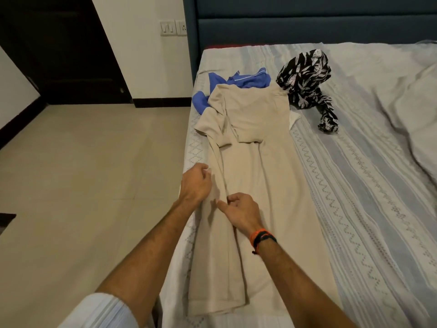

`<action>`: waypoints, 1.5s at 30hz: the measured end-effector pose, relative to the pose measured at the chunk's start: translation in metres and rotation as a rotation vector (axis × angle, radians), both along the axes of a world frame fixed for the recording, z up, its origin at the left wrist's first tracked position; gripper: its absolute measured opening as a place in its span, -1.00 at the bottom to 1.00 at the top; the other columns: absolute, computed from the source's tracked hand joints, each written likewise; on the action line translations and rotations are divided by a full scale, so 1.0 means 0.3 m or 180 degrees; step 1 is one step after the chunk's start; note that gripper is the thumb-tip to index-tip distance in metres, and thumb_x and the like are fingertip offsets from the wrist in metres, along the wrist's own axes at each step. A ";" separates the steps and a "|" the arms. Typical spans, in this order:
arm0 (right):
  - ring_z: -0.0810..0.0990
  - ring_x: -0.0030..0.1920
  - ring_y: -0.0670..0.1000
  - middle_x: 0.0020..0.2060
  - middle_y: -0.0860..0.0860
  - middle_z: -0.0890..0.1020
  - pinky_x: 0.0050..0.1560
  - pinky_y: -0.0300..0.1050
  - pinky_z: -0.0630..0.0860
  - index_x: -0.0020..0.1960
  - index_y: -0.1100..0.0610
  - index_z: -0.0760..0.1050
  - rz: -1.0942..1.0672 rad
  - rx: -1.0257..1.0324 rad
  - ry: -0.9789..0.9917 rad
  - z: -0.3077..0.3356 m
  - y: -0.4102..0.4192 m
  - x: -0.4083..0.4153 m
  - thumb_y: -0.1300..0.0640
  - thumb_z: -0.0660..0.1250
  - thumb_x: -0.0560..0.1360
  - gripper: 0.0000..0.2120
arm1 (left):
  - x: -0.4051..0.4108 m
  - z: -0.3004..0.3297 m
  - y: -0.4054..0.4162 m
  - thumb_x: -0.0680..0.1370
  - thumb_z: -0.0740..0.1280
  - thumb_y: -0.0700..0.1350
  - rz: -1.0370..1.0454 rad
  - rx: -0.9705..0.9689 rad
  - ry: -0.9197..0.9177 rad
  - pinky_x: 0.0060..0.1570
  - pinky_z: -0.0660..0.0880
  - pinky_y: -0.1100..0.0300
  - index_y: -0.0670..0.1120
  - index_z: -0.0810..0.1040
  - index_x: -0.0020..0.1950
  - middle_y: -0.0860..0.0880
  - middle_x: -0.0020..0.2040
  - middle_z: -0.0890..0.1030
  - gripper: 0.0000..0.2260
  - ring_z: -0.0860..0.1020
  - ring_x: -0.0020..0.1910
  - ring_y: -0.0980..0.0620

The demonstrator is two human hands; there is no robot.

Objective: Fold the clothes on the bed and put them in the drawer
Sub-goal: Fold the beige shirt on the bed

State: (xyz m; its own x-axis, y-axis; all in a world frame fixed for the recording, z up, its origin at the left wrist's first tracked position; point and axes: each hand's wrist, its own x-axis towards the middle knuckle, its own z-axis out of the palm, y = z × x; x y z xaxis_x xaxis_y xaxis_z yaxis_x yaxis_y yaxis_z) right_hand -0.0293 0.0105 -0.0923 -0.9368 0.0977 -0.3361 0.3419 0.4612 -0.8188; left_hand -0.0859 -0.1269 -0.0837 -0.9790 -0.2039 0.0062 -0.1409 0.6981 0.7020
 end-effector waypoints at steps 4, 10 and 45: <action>0.61 -0.23 -0.07 -0.34 -0.14 0.62 -0.24 -0.25 0.47 -0.21 0.02 0.55 -0.0210 0.0092 0.0013 -0.024 -0.018 -0.020 -0.17 0.45 0.44 -0.73 | -0.233 0.013 -0.009 0.58 0.24 -0.24 -0.0596 -0.0908 0.0441 0.10 0.46 0.11 0.03 0.63 0.15 0.02 0.24 0.57 -0.73 0.52 0.18 0.00; 0.58 -0.23 -0.13 -0.27 -0.14 0.61 -0.19 -0.19 0.54 -0.22 -0.05 0.50 -0.0307 0.0202 0.0303 -0.050 -0.031 0.011 -0.04 0.51 0.36 -0.81 | -0.401 0.114 -0.003 0.51 0.43 -0.20 -0.2291 -0.2661 -0.0153 -0.09 0.45 0.14 0.06 0.68 0.02 0.02 0.03 0.63 -0.82 0.56 -0.01 0.00; 0.56 -0.06 0.05 0.01 0.01 0.55 -0.15 -0.28 0.36 0.34 0.13 0.38 -0.0307 0.1049 0.0756 -0.025 0.077 0.132 0.26 0.39 0.42 -0.49 | 0.016 -0.104 0.064 0.61 0.34 -0.10 -0.0474 -0.0182 0.0634 0.37 0.33 0.08 -0.14 0.34 0.46 -0.13 0.45 0.33 -0.55 0.38 0.36 -0.10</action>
